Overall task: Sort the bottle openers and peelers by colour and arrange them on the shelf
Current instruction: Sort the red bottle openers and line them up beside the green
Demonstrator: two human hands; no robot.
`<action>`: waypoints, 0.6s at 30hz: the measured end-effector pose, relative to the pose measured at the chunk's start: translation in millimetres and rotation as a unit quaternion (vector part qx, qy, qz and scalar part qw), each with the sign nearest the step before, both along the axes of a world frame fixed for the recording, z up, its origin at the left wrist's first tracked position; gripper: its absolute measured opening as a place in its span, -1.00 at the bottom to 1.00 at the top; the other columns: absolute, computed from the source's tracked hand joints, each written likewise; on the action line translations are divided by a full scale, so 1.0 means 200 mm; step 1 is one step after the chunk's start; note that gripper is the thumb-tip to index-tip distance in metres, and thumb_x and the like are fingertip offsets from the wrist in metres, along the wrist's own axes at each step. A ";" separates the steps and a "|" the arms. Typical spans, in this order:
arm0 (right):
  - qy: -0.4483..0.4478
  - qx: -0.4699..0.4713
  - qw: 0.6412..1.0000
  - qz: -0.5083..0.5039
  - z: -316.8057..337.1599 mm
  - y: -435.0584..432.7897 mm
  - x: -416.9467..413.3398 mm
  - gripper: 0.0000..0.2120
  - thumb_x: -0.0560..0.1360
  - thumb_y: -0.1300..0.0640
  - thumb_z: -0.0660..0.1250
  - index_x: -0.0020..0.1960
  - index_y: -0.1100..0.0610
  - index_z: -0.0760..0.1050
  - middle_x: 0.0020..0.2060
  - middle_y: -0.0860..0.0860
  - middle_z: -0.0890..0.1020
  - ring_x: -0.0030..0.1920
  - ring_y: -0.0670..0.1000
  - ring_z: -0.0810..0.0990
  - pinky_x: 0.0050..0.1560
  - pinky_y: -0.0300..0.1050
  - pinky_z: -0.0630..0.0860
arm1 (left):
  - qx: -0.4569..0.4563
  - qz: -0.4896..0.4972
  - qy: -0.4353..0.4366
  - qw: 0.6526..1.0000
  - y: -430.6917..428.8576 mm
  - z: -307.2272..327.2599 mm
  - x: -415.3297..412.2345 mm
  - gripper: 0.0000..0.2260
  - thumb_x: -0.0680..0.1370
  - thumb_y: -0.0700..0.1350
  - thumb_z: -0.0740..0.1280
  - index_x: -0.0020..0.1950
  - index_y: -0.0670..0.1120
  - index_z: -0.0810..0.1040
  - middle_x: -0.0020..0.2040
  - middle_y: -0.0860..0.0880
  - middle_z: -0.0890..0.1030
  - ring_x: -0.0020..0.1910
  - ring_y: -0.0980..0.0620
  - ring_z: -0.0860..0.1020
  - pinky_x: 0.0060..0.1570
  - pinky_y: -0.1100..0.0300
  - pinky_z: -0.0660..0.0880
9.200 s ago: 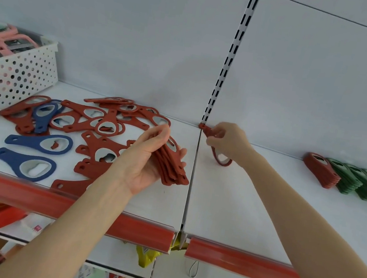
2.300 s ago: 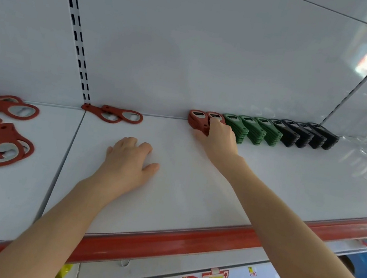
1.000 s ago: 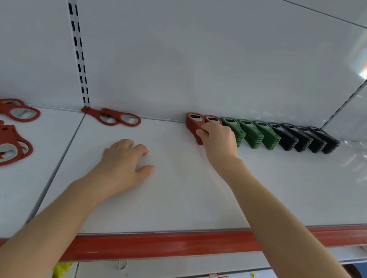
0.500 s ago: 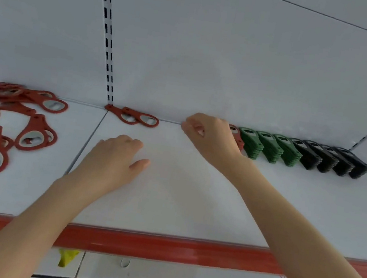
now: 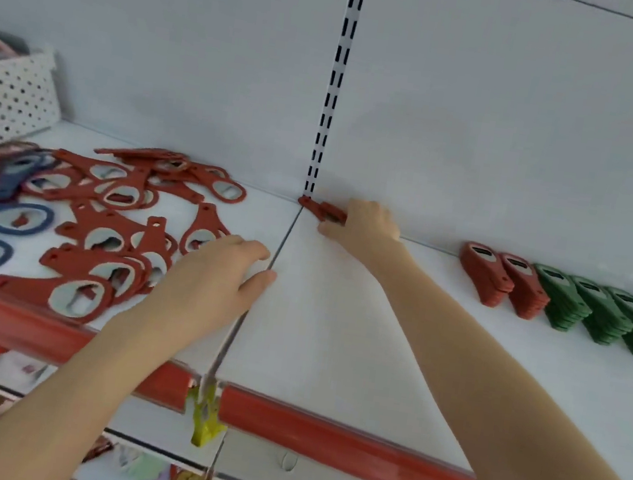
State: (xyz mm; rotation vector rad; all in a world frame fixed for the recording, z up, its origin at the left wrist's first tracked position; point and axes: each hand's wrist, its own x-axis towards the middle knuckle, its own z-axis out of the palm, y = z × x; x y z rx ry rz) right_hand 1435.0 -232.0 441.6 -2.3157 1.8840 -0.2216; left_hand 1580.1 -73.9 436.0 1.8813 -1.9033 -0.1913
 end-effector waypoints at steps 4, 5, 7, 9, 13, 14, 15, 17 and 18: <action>0.093 -0.032 0.995 0.027 0.01 0.02 0.07 -0.72 0.53 0.19 0.19 0.22 0.17 0.45 0.06 0.16 0.58 0.08 0.18 0.55 -0.15 -0.15 0.33 | -0.008 -0.039 0.031 0.999 -0.04 -0.01 0.12 -0.66 0.56 0.03 0.21 0.29 -0.08 0.47 0.16 -0.07 0.53 0.14 -0.06 0.48 0.08 0.12 0.41; 0.116 -0.057 0.991 0.035 0.01 0.03 0.08 -0.69 0.53 0.26 0.18 0.27 0.16 0.40 0.06 0.15 0.59 0.08 0.18 0.56 -0.13 -0.12 0.35 | -0.014 -0.052 0.041 0.998 -0.05 0.00 0.15 -0.67 0.56 0.02 0.22 0.27 -0.09 0.49 0.13 -0.06 0.54 0.11 -0.04 0.49 0.05 0.15 0.41; 0.146 -0.097 0.983 0.048 -0.01 0.06 0.08 -0.63 0.52 0.38 0.16 0.31 0.22 0.32 0.08 0.15 0.58 0.08 0.18 0.57 -0.08 -0.08 0.42 | -0.031 -0.083 0.073 0.993 -0.07 0.00 0.21 -0.69 0.55 -0.01 0.25 0.23 -0.11 0.52 0.08 -0.05 0.57 0.04 0.02 0.52 0.00 0.28 0.41; 0.149 -0.096 0.984 0.030 0.00 0.08 0.07 -0.73 0.55 0.37 0.12 0.24 0.29 0.32 0.08 0.19 0.57 0.06 0.21 0.57 -0.09 -0.03 0.42 | -0.042 -0.104 0.118 0.987 -0.08 0.00 0.26 -0.75 0.55 -0.06 0.26 0.16 -0.13 0.56 0.00 0.02 0.59 -0.05 0.13 0.53 -0.10 0.49 0.38; -0.012 -0.072 0.997 0.001 0.06 0.19 0.09 -0.74 0.64 0.16 0.00 0.18 0.27 0.36 -0.05 0.20 0.58 -0.09 0.23 0.53 -0.21 -0.05 0.31 | 0.018 -0.063 0.335 0.940 -0.10 0.03 0.34 -0.83 0.58 -0.04 0.20 -0.07 -0.07 0.55 -0.12 0.00 0.64 -0.16 0.11 0.63 -0.10 0.32 0.54; -0.068 -0.073 0.995 0.020 0.07 0.25 0.11 -0.72 0.64 0.14 0.00 0.19 0.26 0.38 -0.09 0.19 0.57 -0.13 0.22 0.51 -0.22 -0.04 0.33 | 0.068 -0.036 0.440 0.895 -0.11 0.05 0.35 -0.77 0.60 0.00 0.16 -0.05 -0.10 0.54 -0.12 -0.09 0.66 -0.19 0.04 0.66 -0.14 0.22 0.59; -0.123 -0.090 0.987 0.051 0.07 0.31 0.13 -0.72 0.63 0.14 0.03 0.20 0.25 0.40 -0.12 0.18 0.56 -0.16 0.21 0.50 -0.21 -0.02 0.38 | 0.125 -0.015 0.532 0.837 -0.11 0.07 0.37 -0.69 0.61 0.04 0.12 0.00 -0.15 0.53 -0.13 -0.17 0.66 -0.21 -0.02 0.67 -0.22 0.18 0.61; -0.196 -0.165 0.957 0.135 0.07 0.43 0.19 -0.72 0.62 0.14 0.09 0.19 0.26 0.46 -0.12 0.18 0.60 -0.16 0.20 0.53 -0.14 0.04 0.46 | 0.218 -0.004 0.657 0.721 -0.10 0.13 0.40 -0.52 0.61 0.13 0.04 0.04 -0.26 0.50 -0.18 -0.23 0.67 -0.25 -0.08 0.67 -0.36 0.20 0.60; -0.213 -0.197 0.940 0.181 0.07 0.48 0.22 -0.70 0.61 0.13 0.11 0.17 0.27 0.49 -0.09 0.17 0.63 -0.12 0.16 0.55 -0.08 0.03 0.47 | 0.251 -0.010 0.695 0.674 -0.10 0.14 0.42 -0.46 0.60 0.16 0.02 0.03 -0.30 0.50 -0.20 -0.25 0.67 -0.28 -0.08 0.67 -0.41 0.22 0.58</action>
